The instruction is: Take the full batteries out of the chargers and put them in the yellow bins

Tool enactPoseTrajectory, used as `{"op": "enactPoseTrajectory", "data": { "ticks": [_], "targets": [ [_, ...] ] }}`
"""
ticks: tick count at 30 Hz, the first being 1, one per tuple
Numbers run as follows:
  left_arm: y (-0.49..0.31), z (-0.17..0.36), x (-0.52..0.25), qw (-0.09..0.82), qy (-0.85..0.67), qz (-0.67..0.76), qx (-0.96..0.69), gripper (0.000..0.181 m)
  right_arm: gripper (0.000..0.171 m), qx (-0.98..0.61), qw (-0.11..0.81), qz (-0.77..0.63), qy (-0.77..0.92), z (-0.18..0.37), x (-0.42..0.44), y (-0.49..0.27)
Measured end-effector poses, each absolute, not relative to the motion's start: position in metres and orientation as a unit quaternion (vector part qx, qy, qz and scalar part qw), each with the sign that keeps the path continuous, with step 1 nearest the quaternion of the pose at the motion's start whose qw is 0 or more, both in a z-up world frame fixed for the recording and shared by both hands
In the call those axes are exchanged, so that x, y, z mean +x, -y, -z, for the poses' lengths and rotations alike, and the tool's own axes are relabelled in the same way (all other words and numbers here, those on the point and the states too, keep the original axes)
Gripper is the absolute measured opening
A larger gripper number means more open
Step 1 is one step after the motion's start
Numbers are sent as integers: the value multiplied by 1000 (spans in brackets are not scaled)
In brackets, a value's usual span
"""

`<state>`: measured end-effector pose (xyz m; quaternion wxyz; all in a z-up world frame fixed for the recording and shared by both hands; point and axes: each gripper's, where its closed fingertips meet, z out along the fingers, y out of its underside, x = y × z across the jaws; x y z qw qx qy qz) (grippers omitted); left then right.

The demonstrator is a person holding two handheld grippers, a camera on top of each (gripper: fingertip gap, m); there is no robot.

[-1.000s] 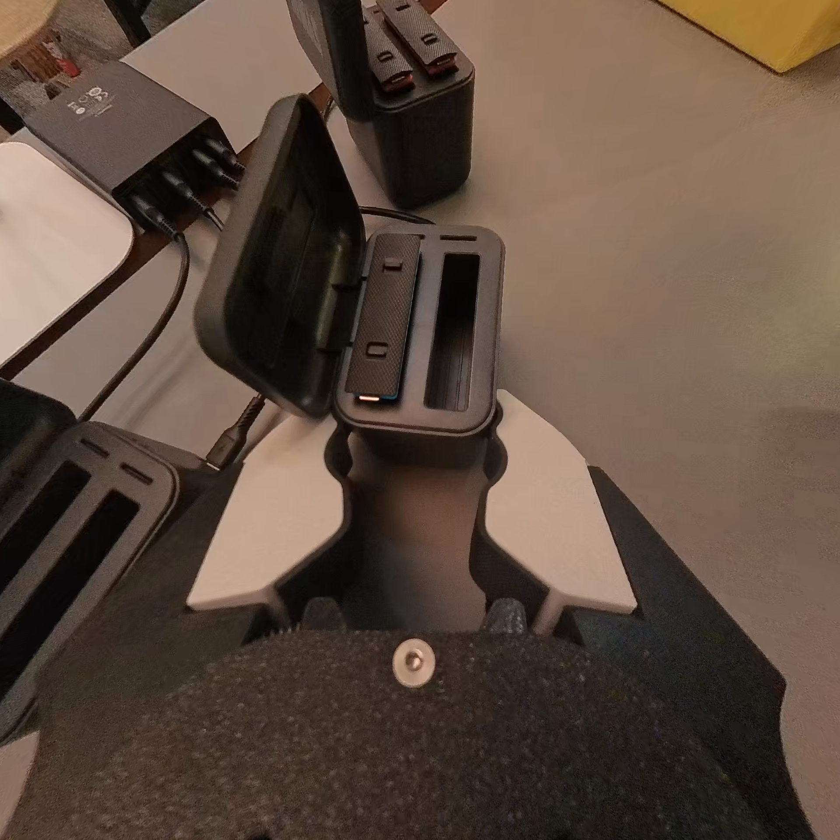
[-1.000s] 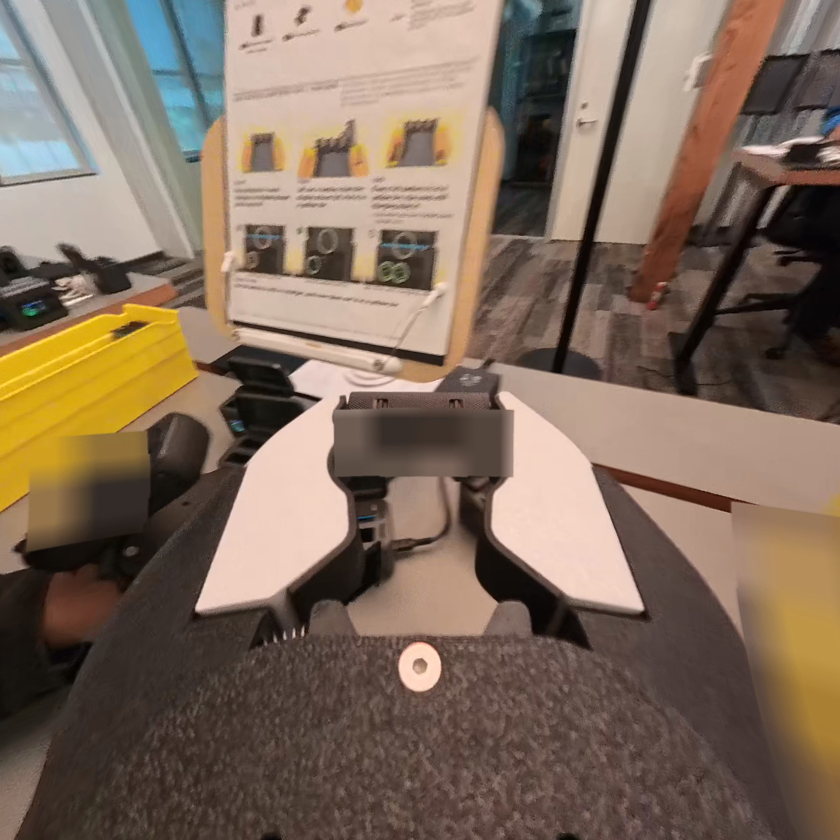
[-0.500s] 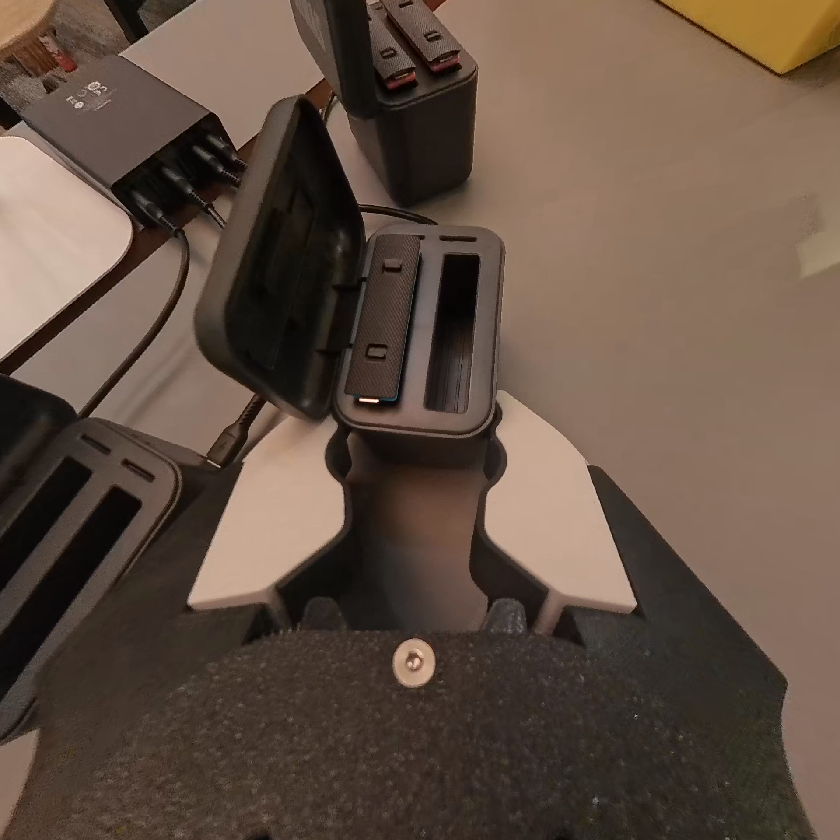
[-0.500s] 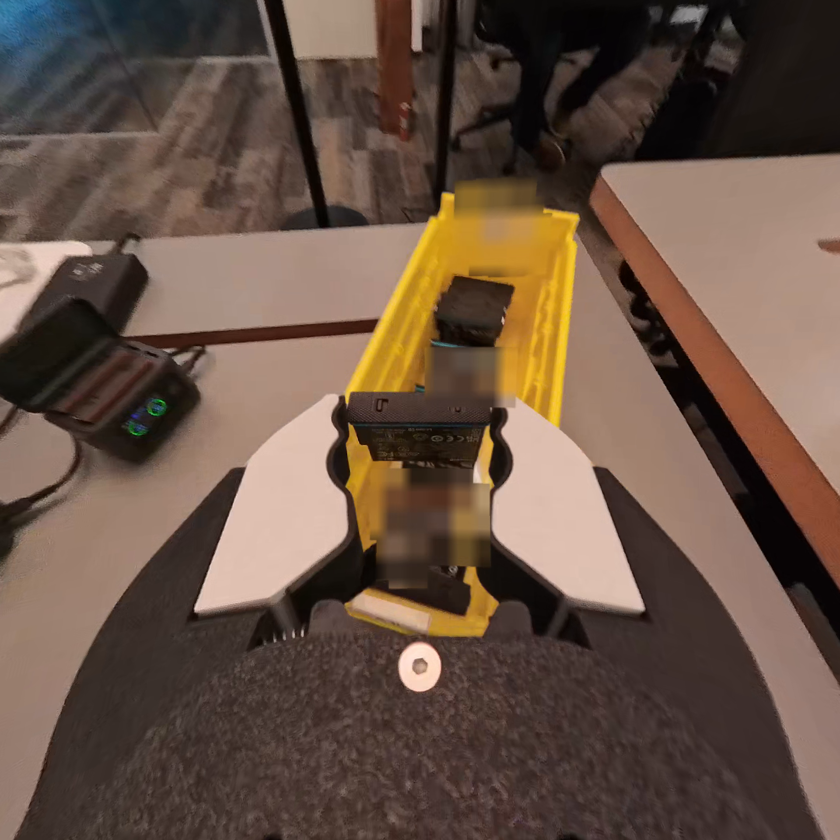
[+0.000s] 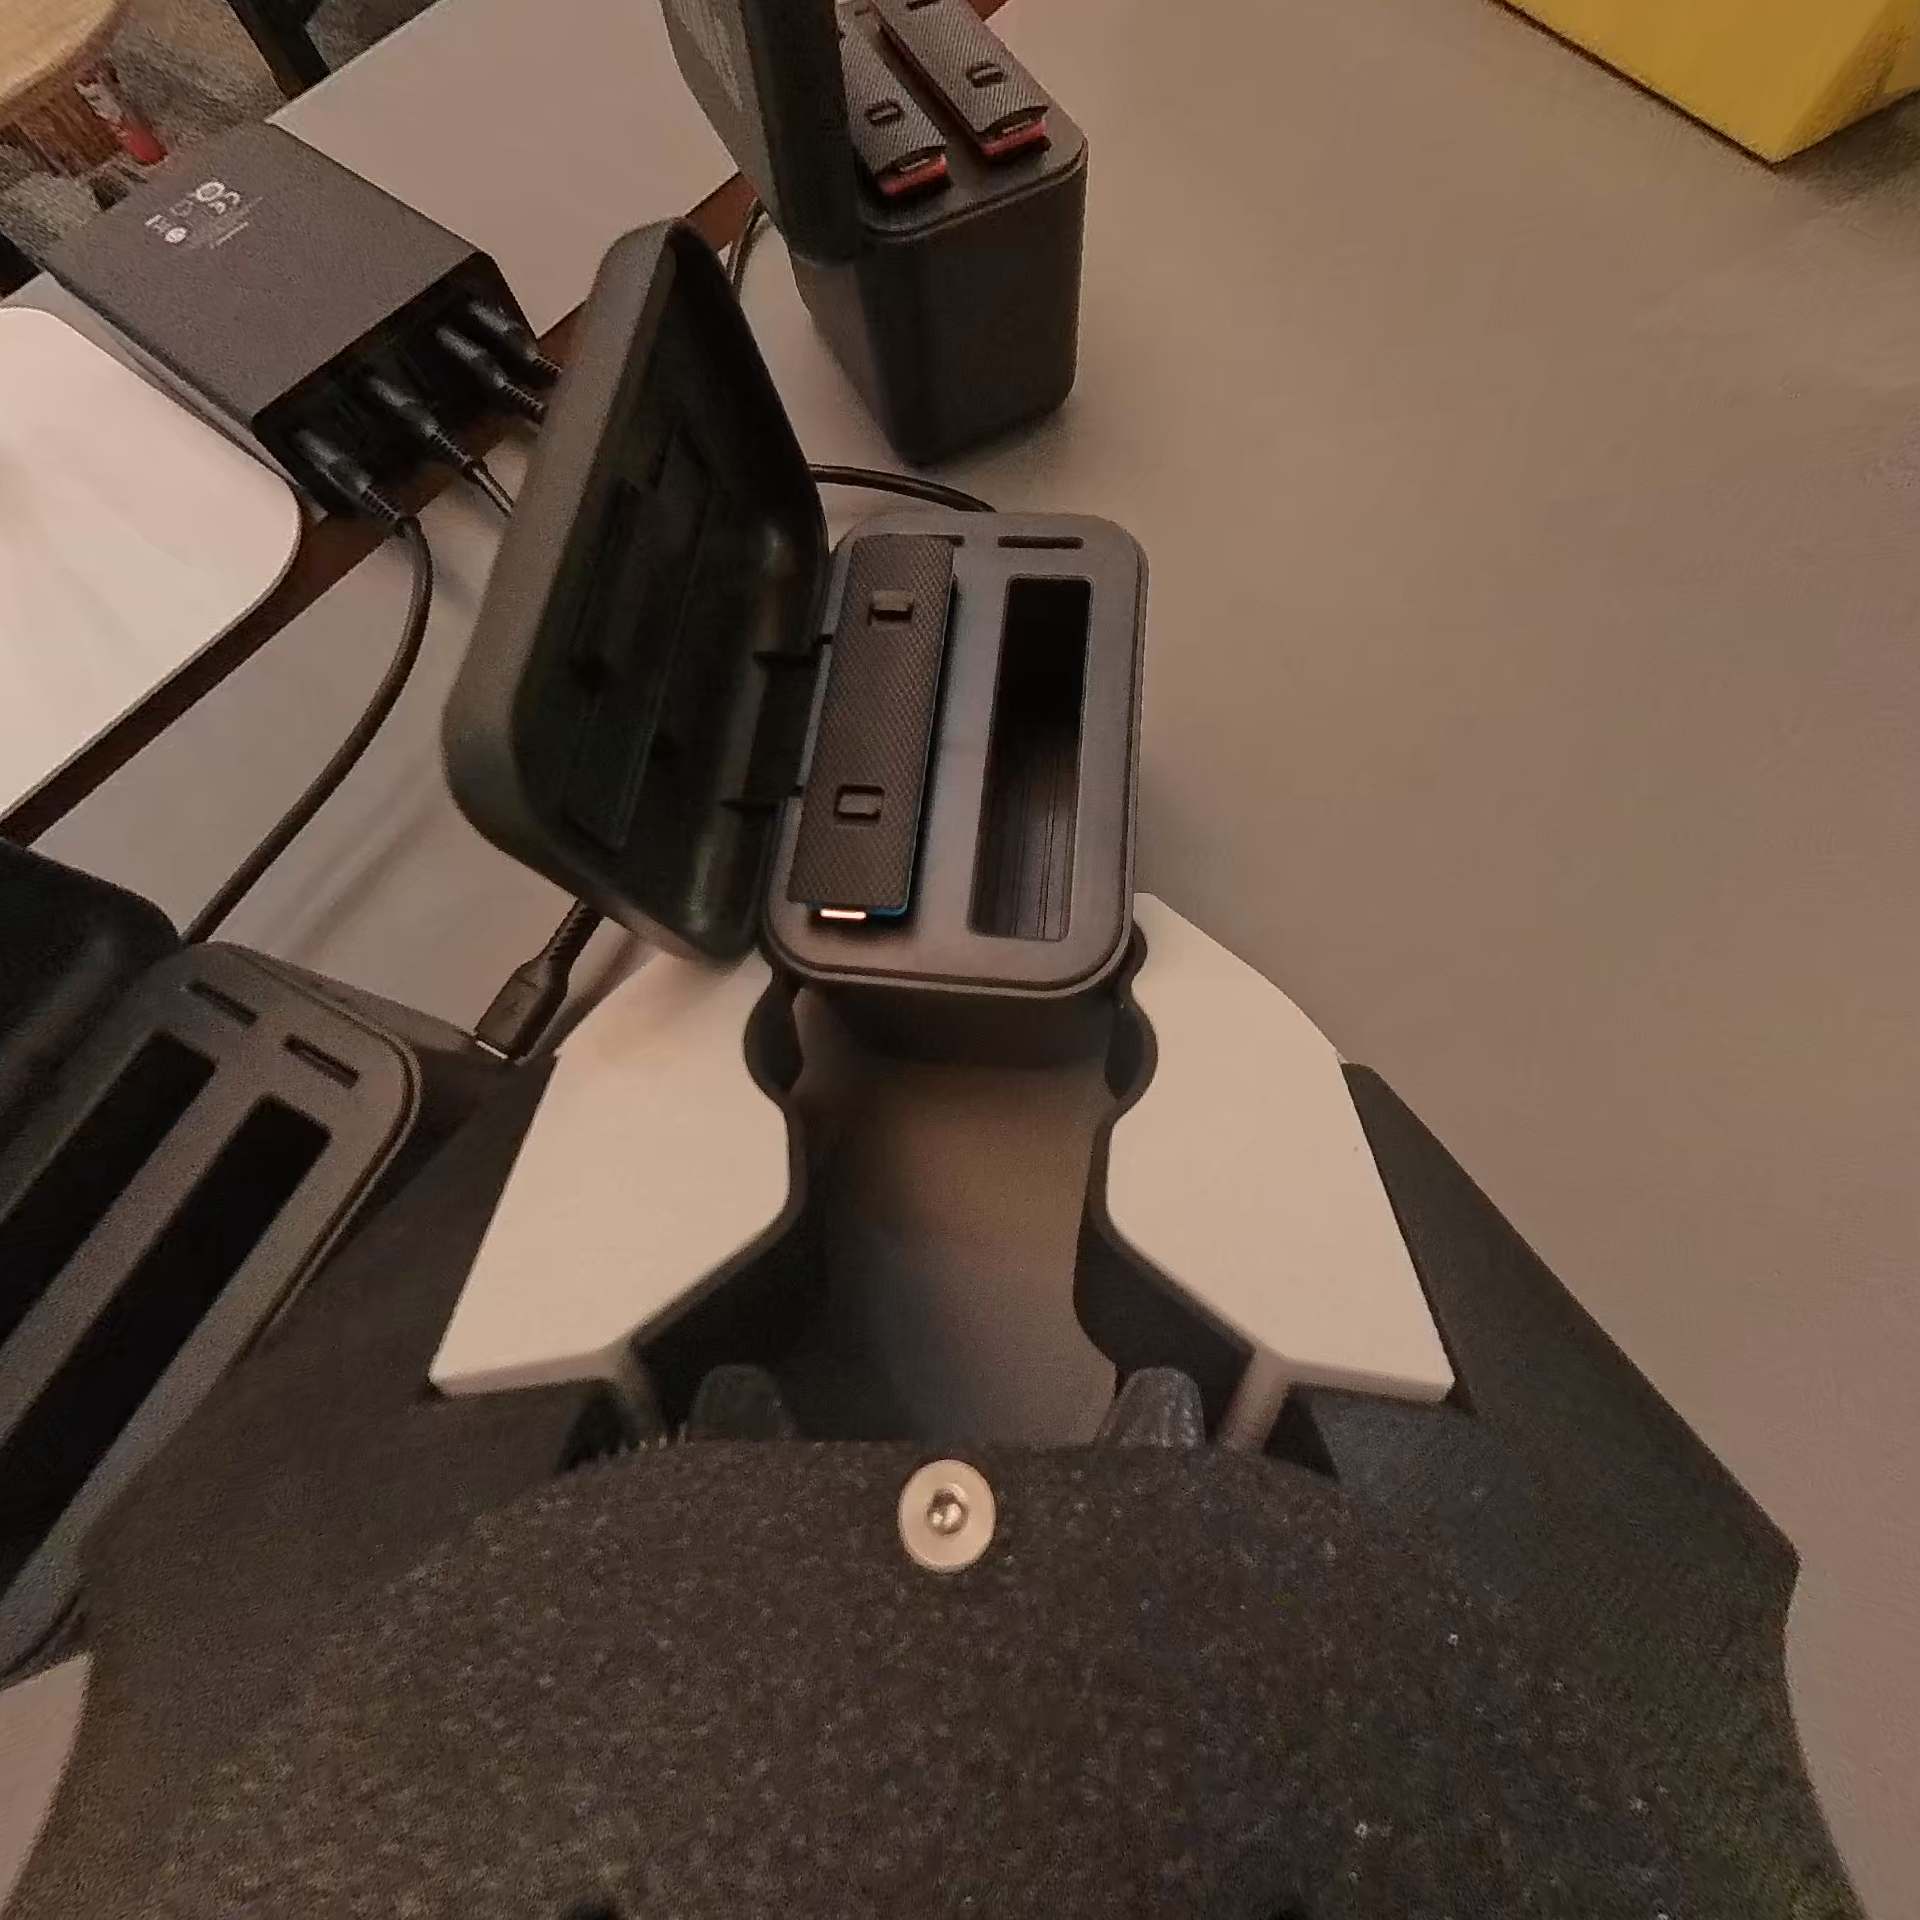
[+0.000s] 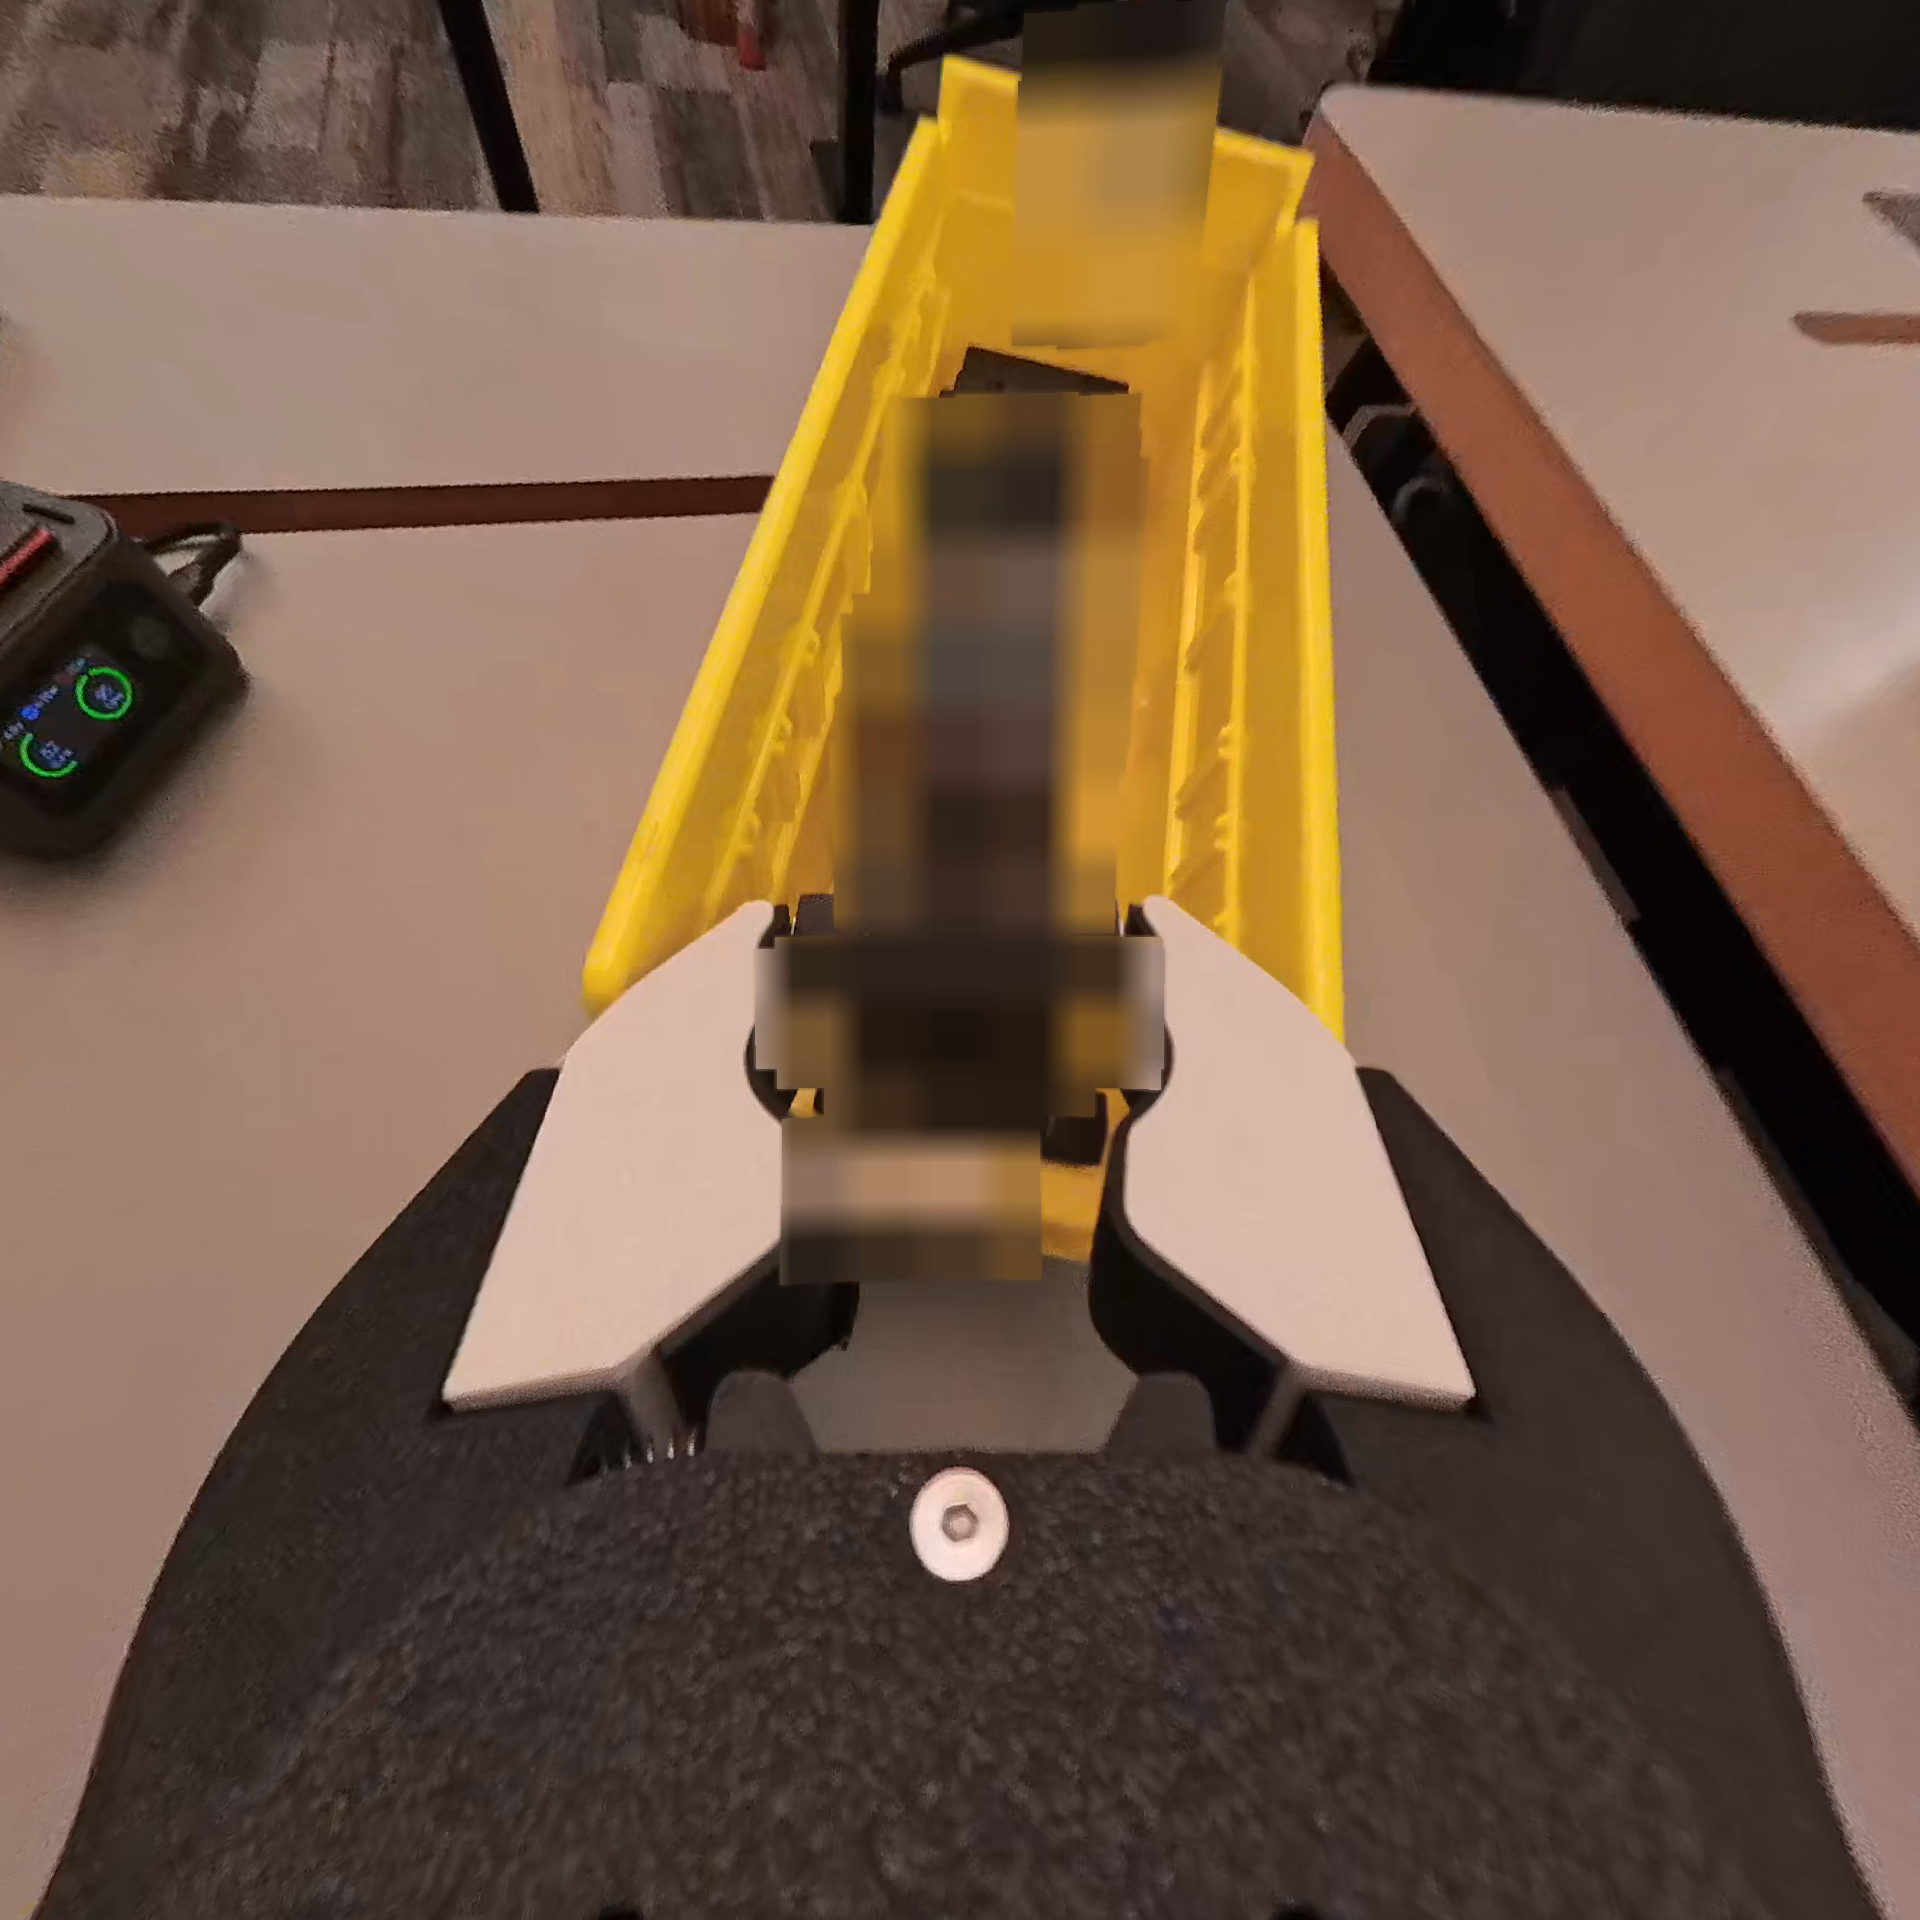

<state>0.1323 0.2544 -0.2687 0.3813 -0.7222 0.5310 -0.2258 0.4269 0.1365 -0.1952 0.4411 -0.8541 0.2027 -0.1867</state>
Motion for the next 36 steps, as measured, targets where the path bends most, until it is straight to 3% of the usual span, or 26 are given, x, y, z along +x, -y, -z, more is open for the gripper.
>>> {"op": "enactPoseTrajectory", "data": {
  "ticks": [12, 19, 23, 29, 36],
  "targets": [
    [-254, 269, 131, 382, -533, 225, -721, 57, 67, -857, 441, 156, -218, 211, 415, -120],
    [-254, 269, 131, 384, -533, 221, -721, 58, 67, -812, 550, 128, -146, 122, 361, -123],
    [-254, 269, 131, 388, -537, 214, -718, 59, 70, -828, 557, 58, -34, 101, 290, -160],
    [-253, 269, 131, 386, -540, 216, -716, 64, 74, -857, 502, -11, 115, 149, 197, -225],
    [-253, 269, 131, 384, -537, 221, -717, 58, 77, -876, 460, -45, 136, 209, 142, -258]
  ]
}}
